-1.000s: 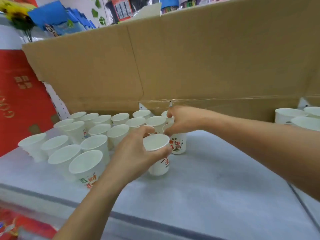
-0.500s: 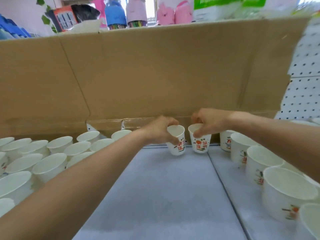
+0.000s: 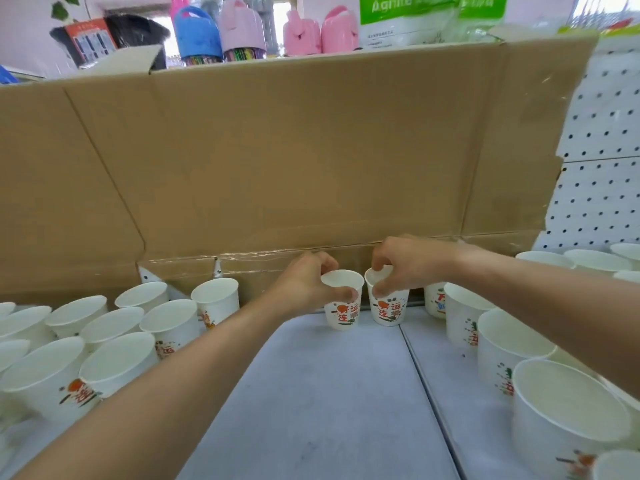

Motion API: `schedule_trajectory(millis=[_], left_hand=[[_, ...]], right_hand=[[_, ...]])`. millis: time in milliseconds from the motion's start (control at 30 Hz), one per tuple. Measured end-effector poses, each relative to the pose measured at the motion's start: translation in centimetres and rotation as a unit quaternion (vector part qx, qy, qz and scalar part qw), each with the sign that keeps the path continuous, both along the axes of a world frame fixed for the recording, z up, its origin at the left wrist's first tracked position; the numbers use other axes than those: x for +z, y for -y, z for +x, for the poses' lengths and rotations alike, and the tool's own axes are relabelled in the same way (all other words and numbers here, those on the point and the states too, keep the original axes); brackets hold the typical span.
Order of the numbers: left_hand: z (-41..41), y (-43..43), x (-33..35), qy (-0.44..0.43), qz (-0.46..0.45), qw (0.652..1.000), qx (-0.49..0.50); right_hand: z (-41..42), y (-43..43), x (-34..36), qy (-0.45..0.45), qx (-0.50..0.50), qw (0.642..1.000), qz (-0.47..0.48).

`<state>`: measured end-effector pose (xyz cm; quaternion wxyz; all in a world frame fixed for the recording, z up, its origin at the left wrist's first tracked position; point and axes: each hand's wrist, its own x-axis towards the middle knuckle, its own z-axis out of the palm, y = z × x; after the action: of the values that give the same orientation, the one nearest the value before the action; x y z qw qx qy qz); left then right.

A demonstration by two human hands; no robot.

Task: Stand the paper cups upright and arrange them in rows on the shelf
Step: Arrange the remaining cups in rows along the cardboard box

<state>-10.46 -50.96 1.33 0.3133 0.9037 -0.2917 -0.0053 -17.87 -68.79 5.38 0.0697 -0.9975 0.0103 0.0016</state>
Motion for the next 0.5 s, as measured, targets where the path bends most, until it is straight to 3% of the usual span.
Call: schedule_trajectory(millis=[333,500], left_hand=[[0.4,0.3,-0.2,-0.053,-0.06,0.997,-0.009],[-1.4,-1.4,0.9,0.01,-0.037,0.999,0.001]], right_hand=[[0.0,0.5,-0.6,0.011,-0.006,1.0,-0.002],[-0.1,-0.9,-0.1,0.081,0.016,0.995,-0.049]])
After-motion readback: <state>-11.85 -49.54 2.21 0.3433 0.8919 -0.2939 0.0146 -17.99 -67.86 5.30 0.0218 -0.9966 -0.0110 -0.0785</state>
